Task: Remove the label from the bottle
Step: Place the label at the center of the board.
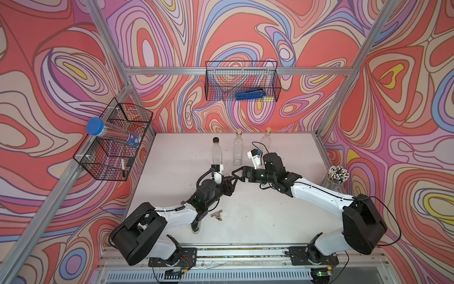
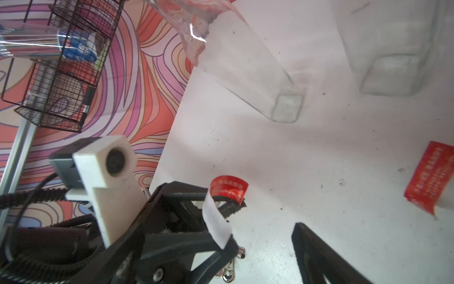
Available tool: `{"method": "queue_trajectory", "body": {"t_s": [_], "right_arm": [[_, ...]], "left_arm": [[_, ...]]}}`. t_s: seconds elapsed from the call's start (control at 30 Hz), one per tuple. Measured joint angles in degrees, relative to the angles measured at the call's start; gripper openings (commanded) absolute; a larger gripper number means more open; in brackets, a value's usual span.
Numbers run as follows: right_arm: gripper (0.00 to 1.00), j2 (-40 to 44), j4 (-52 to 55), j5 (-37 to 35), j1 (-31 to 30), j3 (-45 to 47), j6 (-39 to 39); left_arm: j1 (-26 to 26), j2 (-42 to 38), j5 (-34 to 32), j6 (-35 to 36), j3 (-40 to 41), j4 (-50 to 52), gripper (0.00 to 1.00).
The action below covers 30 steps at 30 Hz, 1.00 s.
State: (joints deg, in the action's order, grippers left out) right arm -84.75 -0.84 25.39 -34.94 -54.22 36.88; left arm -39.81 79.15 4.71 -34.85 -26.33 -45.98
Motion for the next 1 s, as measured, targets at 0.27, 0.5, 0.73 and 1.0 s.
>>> {"method": "queue_trajectory", "body": {"t_s": [0.27,0.5,0.73,1.0], "right_arm": [[0.97,0.0,3.23,-3.74,-0.02,-0.59,-2.75],[0.96,-1.01,3.54,-4.42,-0.81,-2.84,-3.89],[0.94,-3.98,6.19,-5.25,-1.53,-5.09,-5.38],[0.84,-4.2,13.31,-12.74,-1.51,-5.05,-7.23]], "left_arm": [[0.0,-3.41,1.46,4.68,-5.66,14.97,0.53],[0.0,-3.76,3.93,6.93,-7.13,21.7,0.54],[0.0,-4.59,4.5,9.42,-7.13,24.04,0.57],[0.0,-6.34,4.52,13.94,-8.11,26.64,0.64]]}}
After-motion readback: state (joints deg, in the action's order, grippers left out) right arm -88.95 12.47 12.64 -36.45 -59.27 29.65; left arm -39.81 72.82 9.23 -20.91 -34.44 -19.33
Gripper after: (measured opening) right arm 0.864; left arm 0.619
